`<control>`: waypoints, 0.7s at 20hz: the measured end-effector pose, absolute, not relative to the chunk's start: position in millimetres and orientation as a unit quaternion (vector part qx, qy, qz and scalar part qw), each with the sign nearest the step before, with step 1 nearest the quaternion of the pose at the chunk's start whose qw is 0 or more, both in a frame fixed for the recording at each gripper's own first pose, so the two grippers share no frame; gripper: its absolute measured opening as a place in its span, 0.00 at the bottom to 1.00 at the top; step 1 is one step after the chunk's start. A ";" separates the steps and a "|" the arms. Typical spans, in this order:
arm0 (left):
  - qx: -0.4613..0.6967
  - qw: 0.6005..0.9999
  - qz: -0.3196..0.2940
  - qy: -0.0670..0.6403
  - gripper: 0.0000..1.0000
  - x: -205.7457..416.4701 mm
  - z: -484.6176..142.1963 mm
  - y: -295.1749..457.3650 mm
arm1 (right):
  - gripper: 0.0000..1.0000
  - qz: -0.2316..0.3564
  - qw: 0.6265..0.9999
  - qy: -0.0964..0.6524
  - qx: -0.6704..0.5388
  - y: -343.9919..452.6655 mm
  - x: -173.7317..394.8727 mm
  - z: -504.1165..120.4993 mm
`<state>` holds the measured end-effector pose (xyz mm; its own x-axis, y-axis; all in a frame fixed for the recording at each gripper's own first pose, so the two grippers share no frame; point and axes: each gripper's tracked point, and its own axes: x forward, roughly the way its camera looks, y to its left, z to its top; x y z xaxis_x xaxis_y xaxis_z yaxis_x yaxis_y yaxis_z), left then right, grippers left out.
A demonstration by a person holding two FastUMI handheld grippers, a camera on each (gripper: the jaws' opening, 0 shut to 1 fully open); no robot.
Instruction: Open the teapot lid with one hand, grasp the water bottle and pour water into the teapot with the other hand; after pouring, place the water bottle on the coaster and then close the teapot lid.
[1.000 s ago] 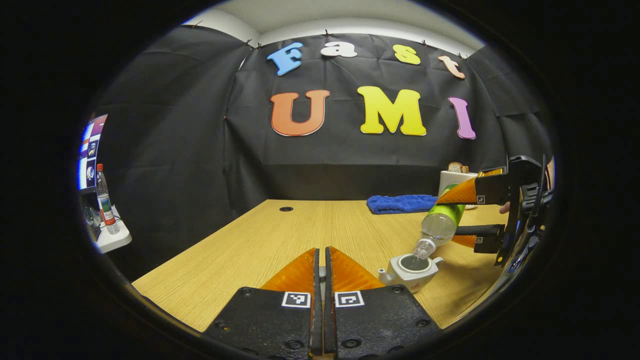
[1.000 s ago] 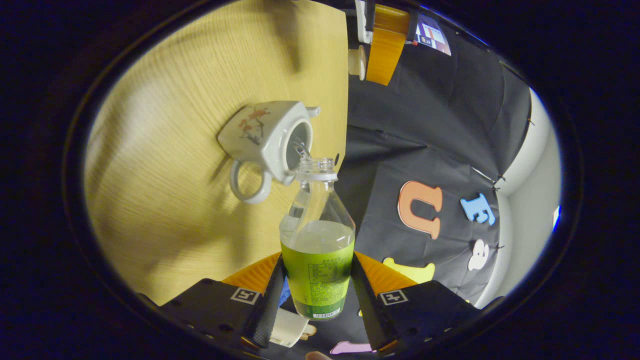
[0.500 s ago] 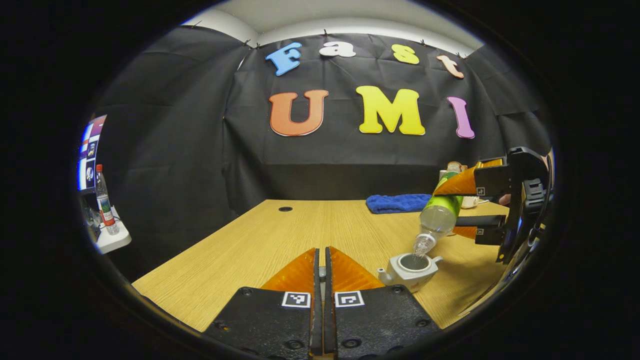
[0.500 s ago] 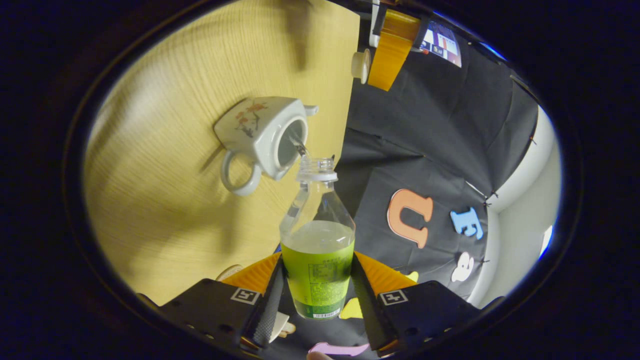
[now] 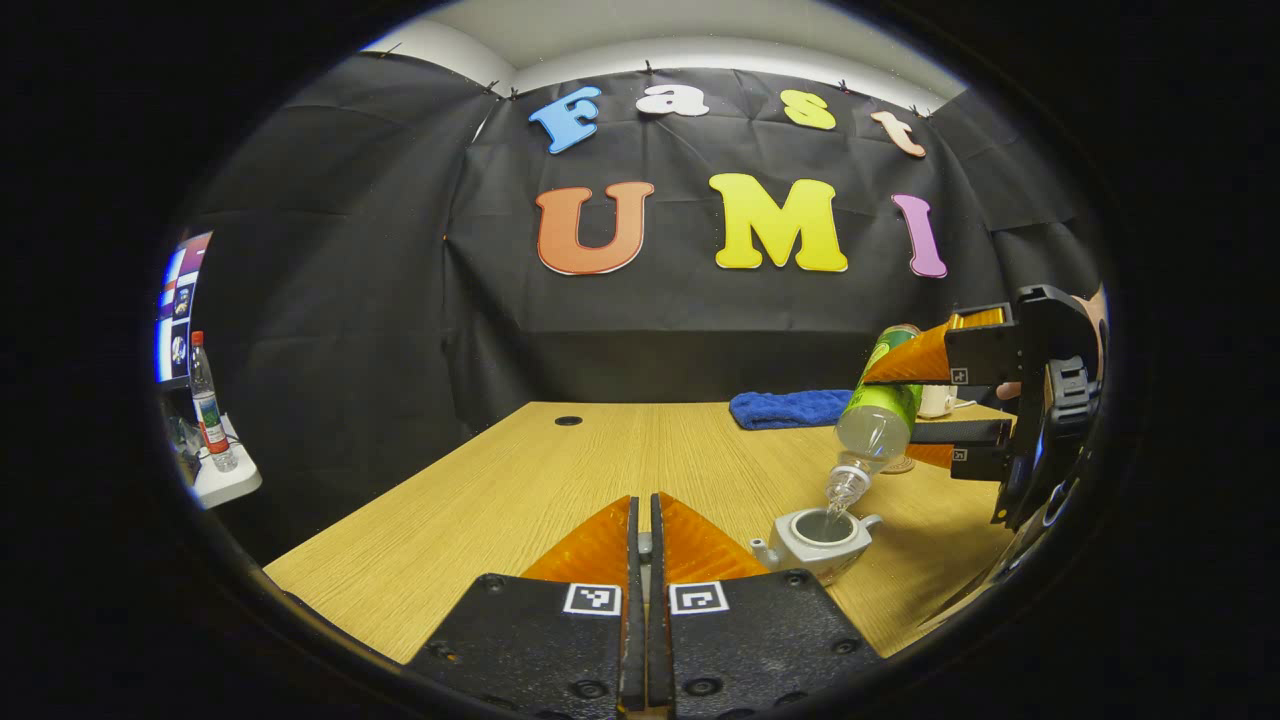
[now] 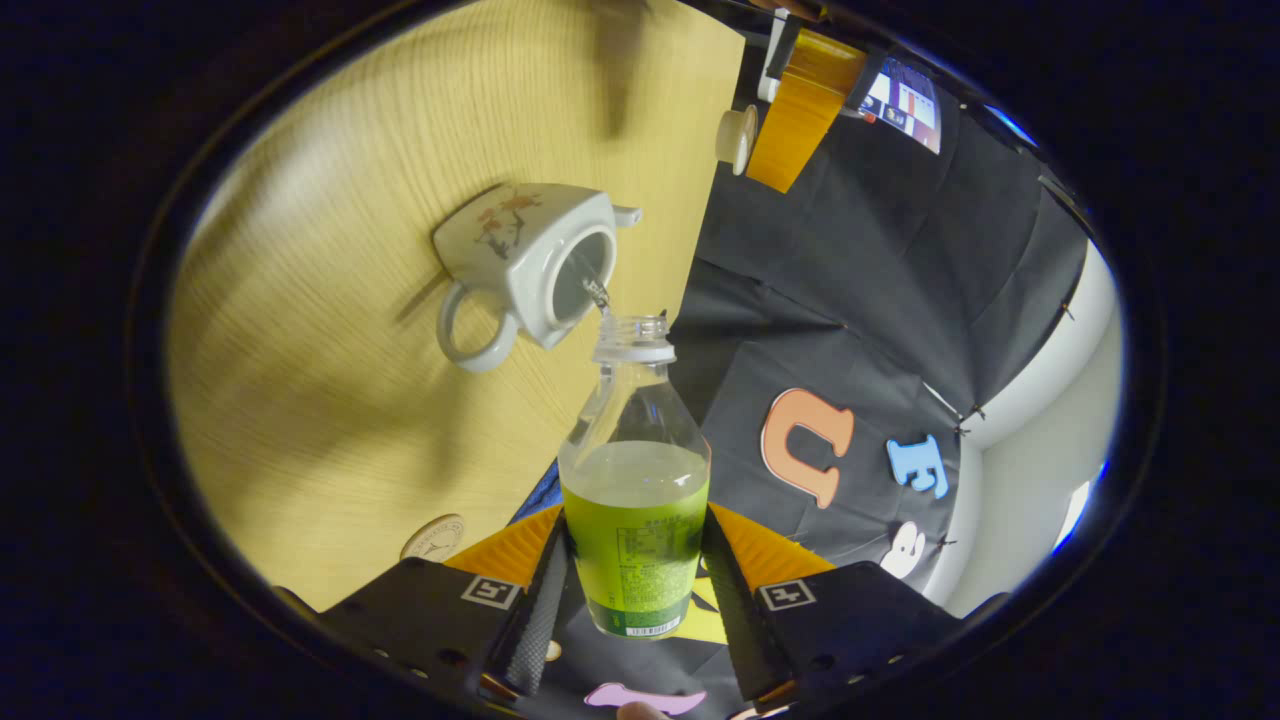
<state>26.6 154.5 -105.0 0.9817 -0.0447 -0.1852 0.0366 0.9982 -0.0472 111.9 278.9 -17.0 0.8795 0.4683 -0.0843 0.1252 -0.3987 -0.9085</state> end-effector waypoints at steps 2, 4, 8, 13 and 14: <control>-0.022 0.995 -0.020 0.094 0.04 25.6 -105.6 154.3 | 0.72 0.163 0.511 -0.188 -0.823 283.4 112.2 -13.5; -0.021 0.995 -0.021 0.093 0.04 24.5 -105.5 155.0 | 0.71 0.156 0.500 -0.200 -0.828 284.9 108.6 -9.8; -0.021 0.995 -0.021 0.092 0.04 26.6 -105.0 153.7 | 0.71 0.155 0.490 -0.207 -0.832 287.3 107.7 -9.9; -0.021 0.995 -0.022 0.092 0.04 25.5 -105.4 154.6 | 0.72 0.153 0.487 -0.210 -0.834 287.8 107.9 -8.1; -0.021 0.995 -0.022 0.092 0.04 25.6 -105.0 154.9 | 0.72 0.152 0.487 -0.211 -0.834 287.7 107.7 -7.3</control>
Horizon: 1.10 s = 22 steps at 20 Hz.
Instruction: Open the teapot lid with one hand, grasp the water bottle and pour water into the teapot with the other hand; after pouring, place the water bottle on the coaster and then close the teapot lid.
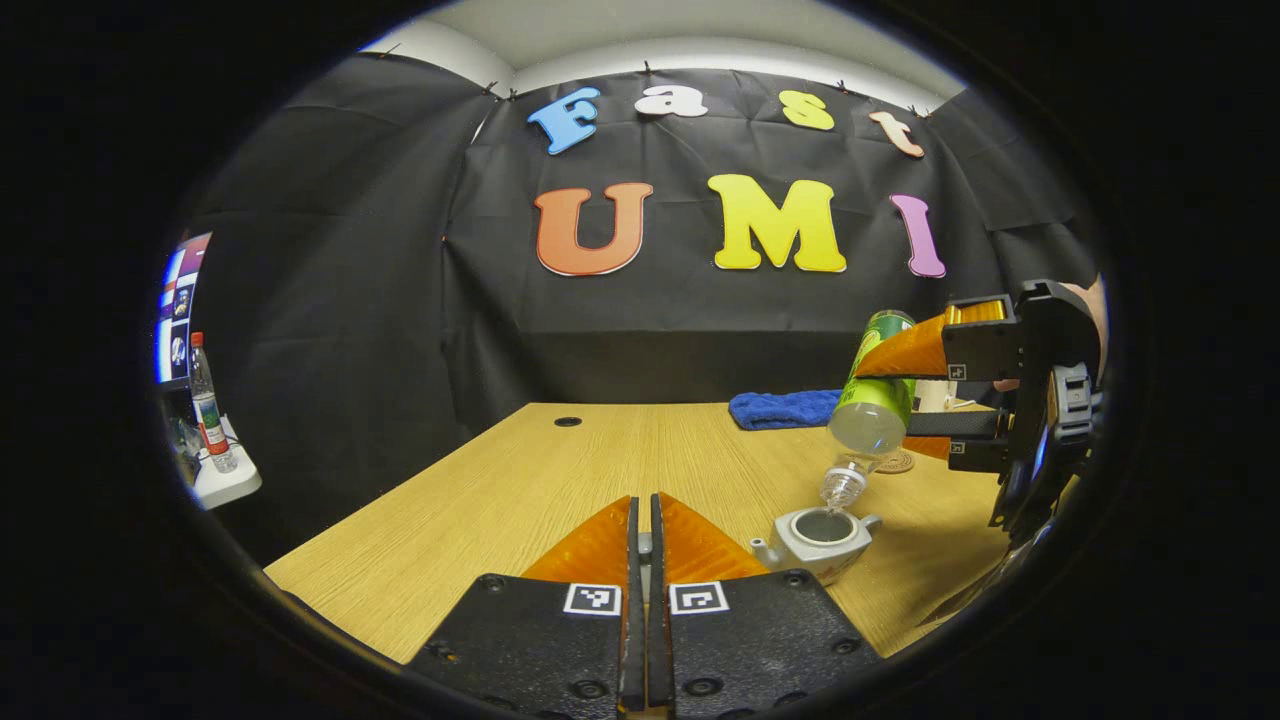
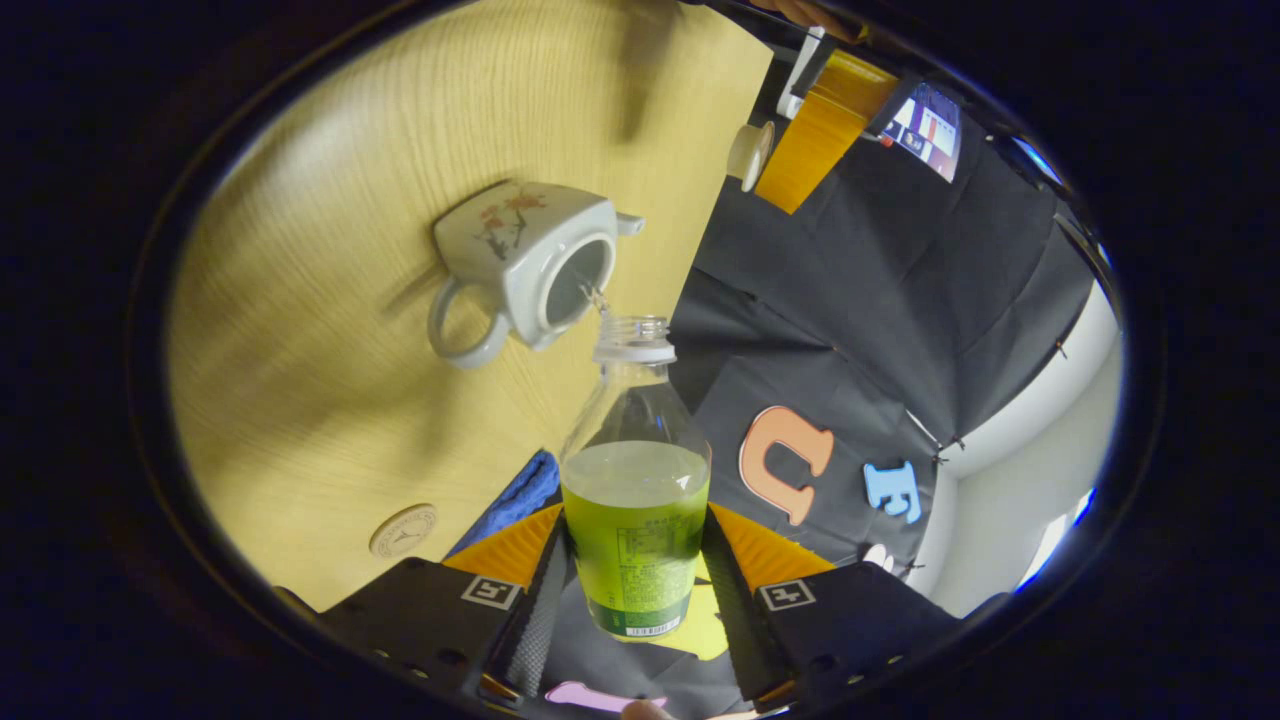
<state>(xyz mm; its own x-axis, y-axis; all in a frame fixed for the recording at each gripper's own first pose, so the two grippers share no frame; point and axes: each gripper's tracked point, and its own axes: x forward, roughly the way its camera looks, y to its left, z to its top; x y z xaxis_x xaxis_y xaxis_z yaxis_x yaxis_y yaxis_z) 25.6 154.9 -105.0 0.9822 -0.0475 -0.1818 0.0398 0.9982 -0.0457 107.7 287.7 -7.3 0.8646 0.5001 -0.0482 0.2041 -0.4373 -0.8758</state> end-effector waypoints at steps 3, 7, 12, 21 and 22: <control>-0.021 0.995 -0.022 0.091 0.04 25.8 -105.2 154.8 | 0.71 0.153 0.486 -0.211 -0.834 288.0 107.1 -7.5; -0.019 0.995 -0.022 0.091 0.04 25.9 -104.9 155.0 | 0.71 0.152 0.485 -0.213 -0.835 289.1 107.6 -7.1; -0.019 0.995 -0.021 0.092 0.04 25.5 -105.2 155.9 | 0.71 0.152 0.483 -0.216 -0.835 290.3 107.4 -6.9; -0.020 0.995 -0.019 0.093 0.04 26.2 -106.3 158.3 | 0.71 0.154 0.485 -0.222 -0.832 293.5 106.3 -6.7; -0.020 0.995 -0.019 0.093 0.04 25.4 -107.2 158.6 | 0.71 0.155 0.486 -0.223 -0.831 293.5 106.1 -6.3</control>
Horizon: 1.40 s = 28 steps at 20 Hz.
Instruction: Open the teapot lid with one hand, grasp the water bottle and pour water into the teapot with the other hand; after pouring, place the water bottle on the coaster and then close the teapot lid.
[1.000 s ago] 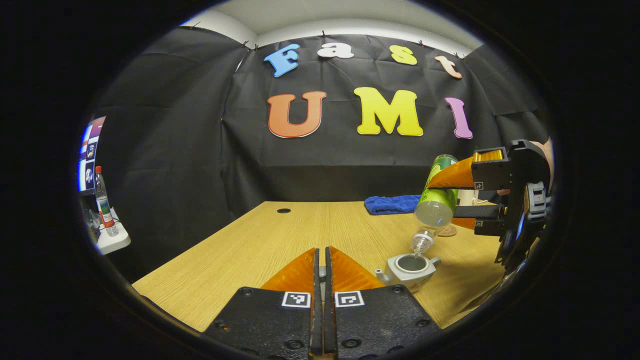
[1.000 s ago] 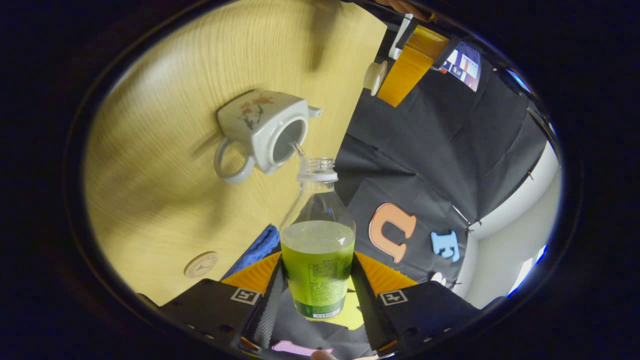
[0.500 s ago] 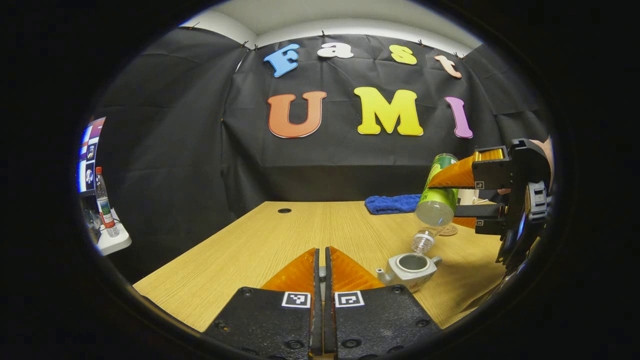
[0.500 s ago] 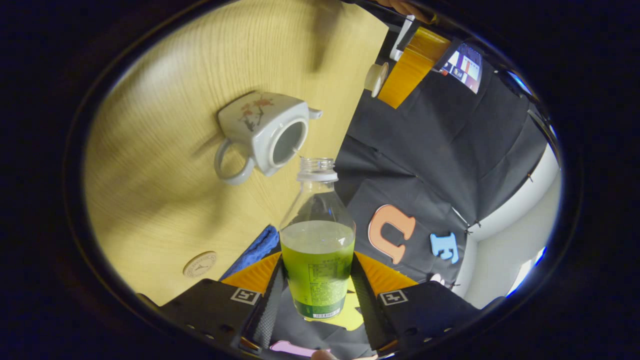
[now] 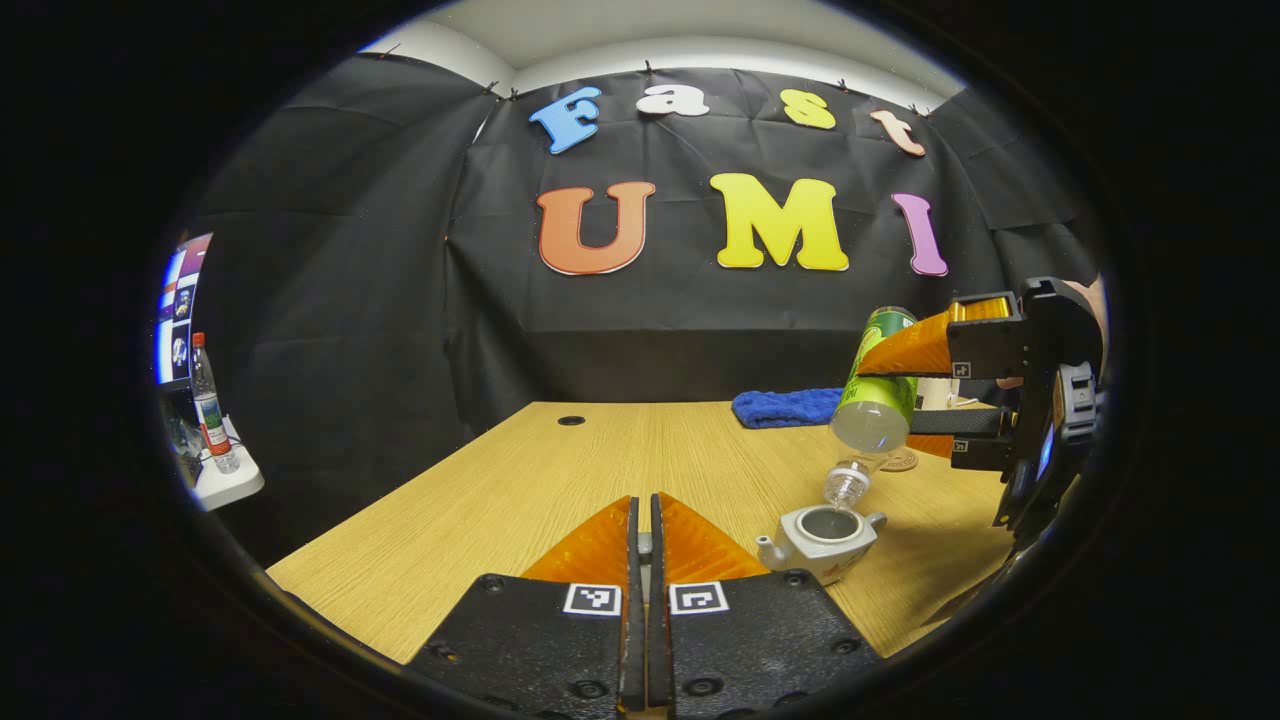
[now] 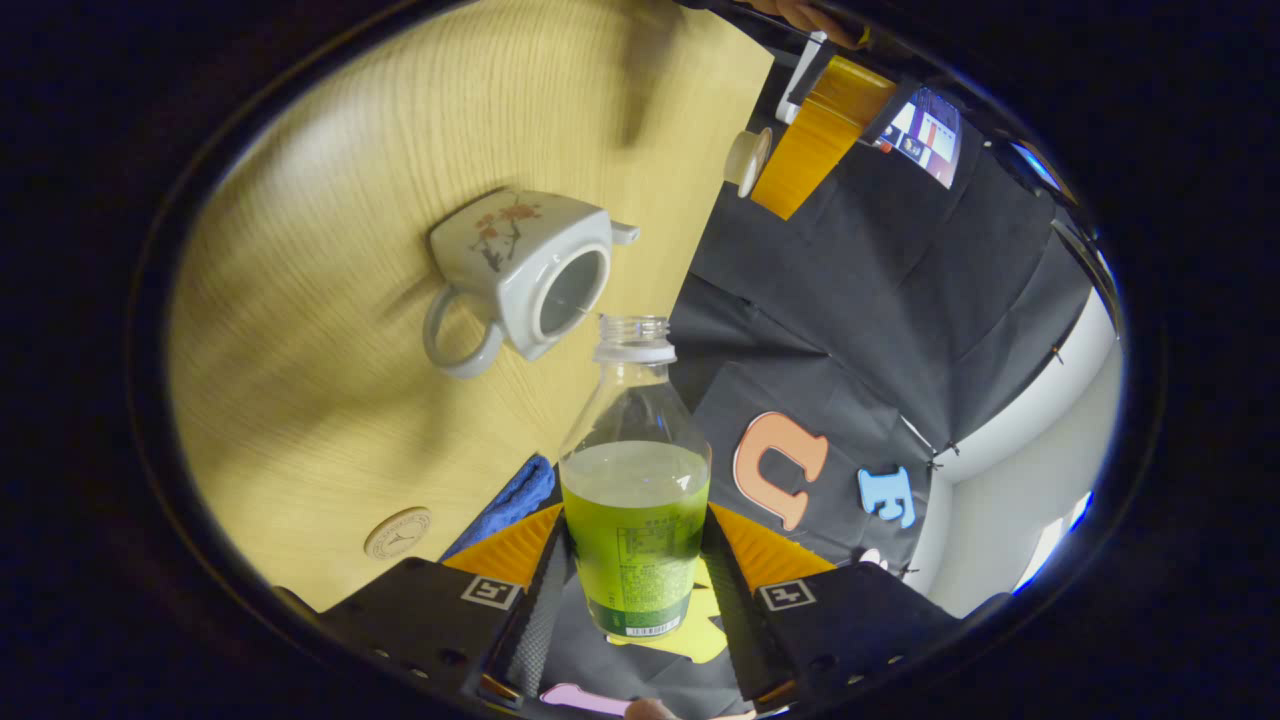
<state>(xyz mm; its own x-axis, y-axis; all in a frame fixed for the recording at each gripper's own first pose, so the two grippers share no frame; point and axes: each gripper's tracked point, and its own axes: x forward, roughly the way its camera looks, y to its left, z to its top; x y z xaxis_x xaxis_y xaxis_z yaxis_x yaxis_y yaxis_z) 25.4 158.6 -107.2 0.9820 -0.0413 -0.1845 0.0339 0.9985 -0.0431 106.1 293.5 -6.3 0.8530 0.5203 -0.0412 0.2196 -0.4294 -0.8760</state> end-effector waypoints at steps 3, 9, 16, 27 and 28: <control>-0.023 0.995 -0.018 0.091 0.04 26.6 -105.9 159.5 | 0.71 0.166 0.496 -0.217 -0.824 293.6 109.1 -11.9; -0.023 0.996 -0.013 0.090 0.04 24.9 -106.0 164.4 | 0.72 0.218 0.595 -0.154 -0.758 280.5 111.7 -33.3; -0.010 0.996 -0.016 0.084 0.04 26.9 -100.1 153.3 | 0.73 0.278 0.750 -0.074 -0.595 276.6 106.6 -39.4; -0.010 0.998 -0.037 0.041 0.04 35.5 -49.1 88.1 | 0.71 0.296 0.940 0.078 -0.150 206.3 138.7 -3.1; -0.011 0.998 -0.042 0.039 0.04 36.5 -46.9 80.7 | 0.71 0.283 0.948 0.088 -0.117 189.7 147.2 -0.4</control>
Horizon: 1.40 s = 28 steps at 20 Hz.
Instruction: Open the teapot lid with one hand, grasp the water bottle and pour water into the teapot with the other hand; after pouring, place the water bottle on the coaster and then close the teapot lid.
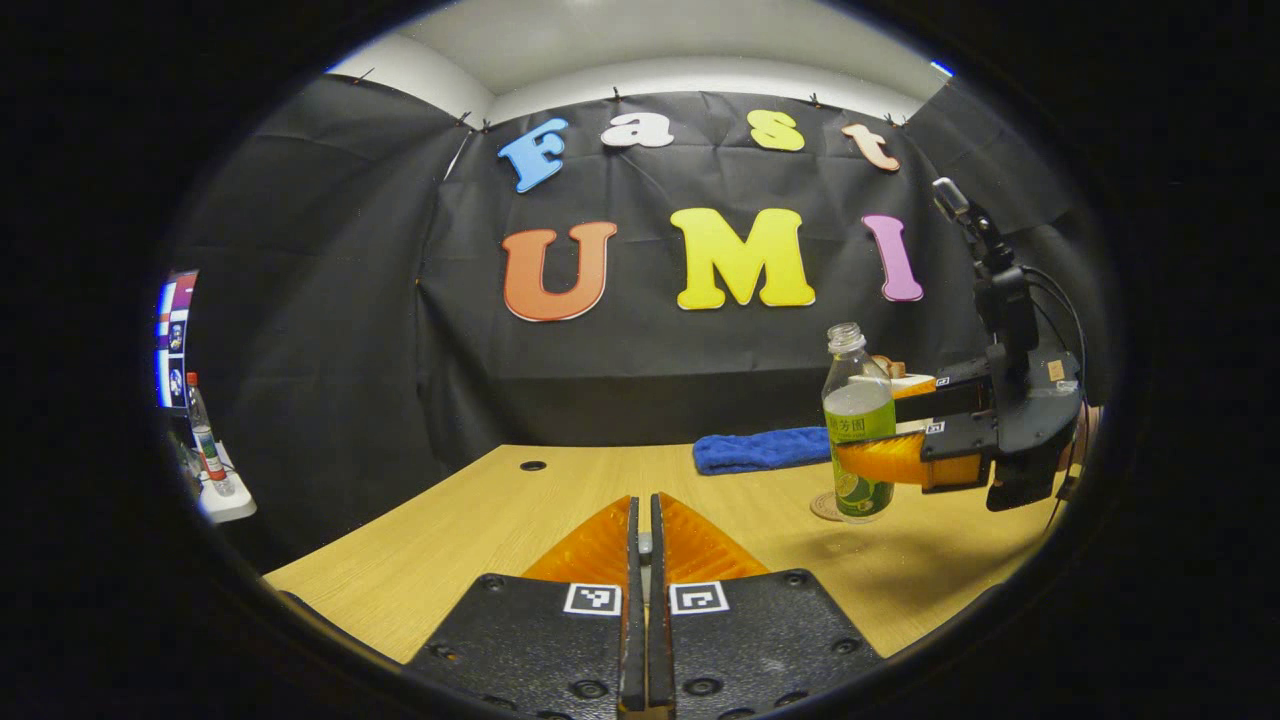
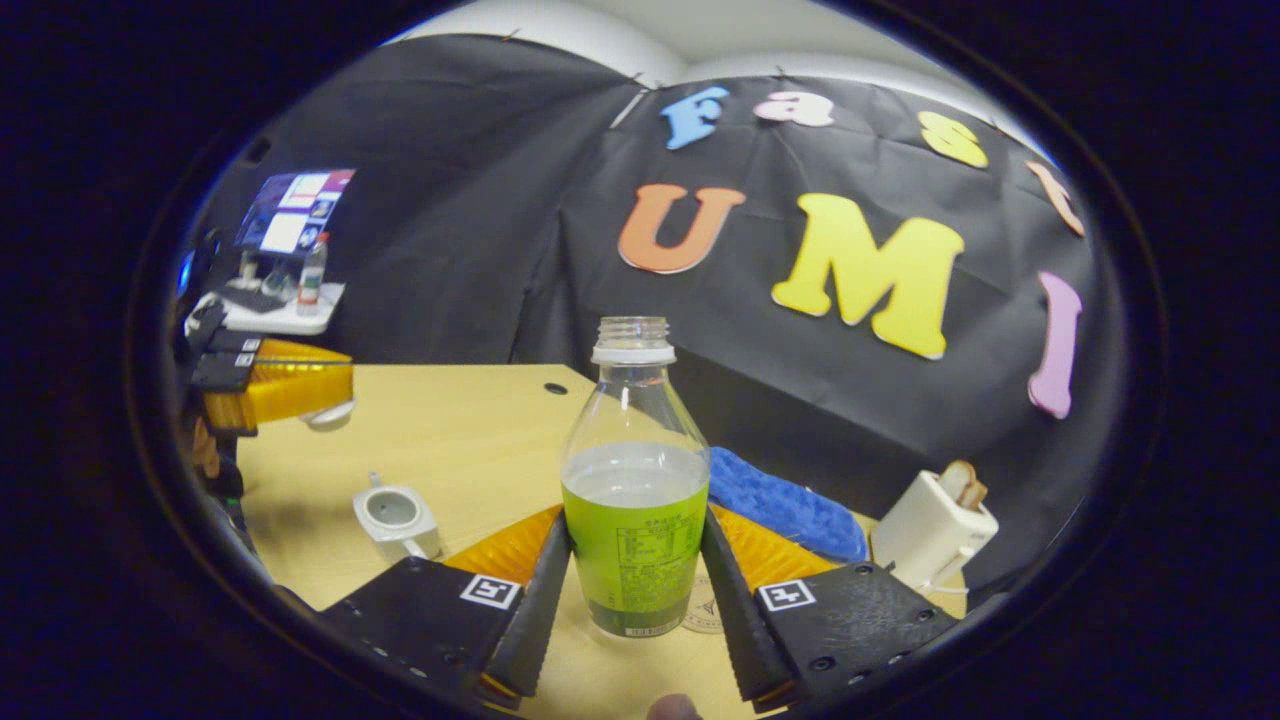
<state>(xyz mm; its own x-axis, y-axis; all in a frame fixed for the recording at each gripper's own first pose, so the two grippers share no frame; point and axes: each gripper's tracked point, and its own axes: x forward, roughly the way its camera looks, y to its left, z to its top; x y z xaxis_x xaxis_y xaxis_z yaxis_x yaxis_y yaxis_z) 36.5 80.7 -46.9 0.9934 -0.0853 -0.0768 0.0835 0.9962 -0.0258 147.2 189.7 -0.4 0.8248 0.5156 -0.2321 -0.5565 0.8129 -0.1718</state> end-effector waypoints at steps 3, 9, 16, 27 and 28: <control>-0.006 0.998 -0.058 0.034 0.04 38.7 -43.4 62.5 | 0.71 0.238 0.966 0.100 -0.028 154.9 178.9 3.6; 0.009 0.997 -0.063 0.035 0.04 36.2 -43.7 56.5 | 0.72 0.196 0.974 0.109 0.022 137.6 226.2 -19.3; 0.003 0.998 -0.053 0.037 0.04 36.4 -45.6 69.2 | 0.71 0.185 0.974 0.127 0.017 154.0 256.4 -54.1; -0.002 0.998 -0.045 0.040 0.04 37.9 -47.4 76.8 | 0.75 0.170 0.977 0.128 0.008 154.3 260.3 -63.1; -0.002 0.998 -0.045 0.039 0.04 37.9 -47.5 76.5 | 0.79 0.171 0.977 0.129 0.012 154.3 257.7 -63.4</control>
